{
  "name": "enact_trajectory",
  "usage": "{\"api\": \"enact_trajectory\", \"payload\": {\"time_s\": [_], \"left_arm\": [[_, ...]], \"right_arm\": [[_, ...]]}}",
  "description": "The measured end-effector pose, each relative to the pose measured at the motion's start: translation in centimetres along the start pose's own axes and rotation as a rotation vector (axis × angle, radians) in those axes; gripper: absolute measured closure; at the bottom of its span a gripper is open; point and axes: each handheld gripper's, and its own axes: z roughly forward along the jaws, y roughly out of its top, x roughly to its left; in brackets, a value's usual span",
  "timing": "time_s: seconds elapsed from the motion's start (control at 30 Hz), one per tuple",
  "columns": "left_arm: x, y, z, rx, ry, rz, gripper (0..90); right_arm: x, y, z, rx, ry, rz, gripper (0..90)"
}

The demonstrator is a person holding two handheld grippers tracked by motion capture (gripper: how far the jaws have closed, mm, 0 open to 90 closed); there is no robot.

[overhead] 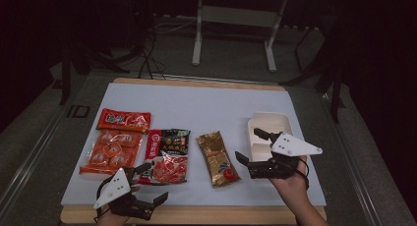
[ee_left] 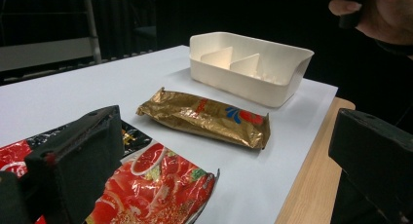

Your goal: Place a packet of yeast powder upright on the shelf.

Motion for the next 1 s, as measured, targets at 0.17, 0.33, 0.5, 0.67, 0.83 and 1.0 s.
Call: {"api": "enact_trajectory", "payload": {"time_s": [0.17, 0.33, 0.5, 0.67, 0.83, 1.0], "left_arm": [[0.0, 0.0, 0.0, -0.001, 0.0, 0.001, 0.1], [0.0, 0.0, 0.0, 0.001, -0.004, -0.001, 0.1], [0.1, -0.1, 0.0, 0.001, -0.005, -0.003, 0.1], [0.1, -0.1, 0.0, 0.001, -0.01, -0.009, 0.1], [0.2, -0.2, 0.1, 0.006, -0.01, -0.011, 0.1], [0.2, -0.2, 0.1, 0.009, -0.014, -0.013, 0.1]], "right_arm": [[-0.5, 0.9, 1.3, 0.018, -0.016, 0.004, 10.5], [-1.0, 1.6, 2.9, 0.042, -0.022, 0.008, 10.7], [-1.2, 1.8, 4.5, 0.069, -0.03, 0.012, 12.4], [-1.6, 1.7, 6.1, 0.11, -0.026, 0.042, 13.1], [-2.2, 1.2, 8.7, 0.19, -0.013, 0.114, 15.5], [-2.6, 0.7, 10.8, 0.244, -0.024, 0.138, 17.3]]}}
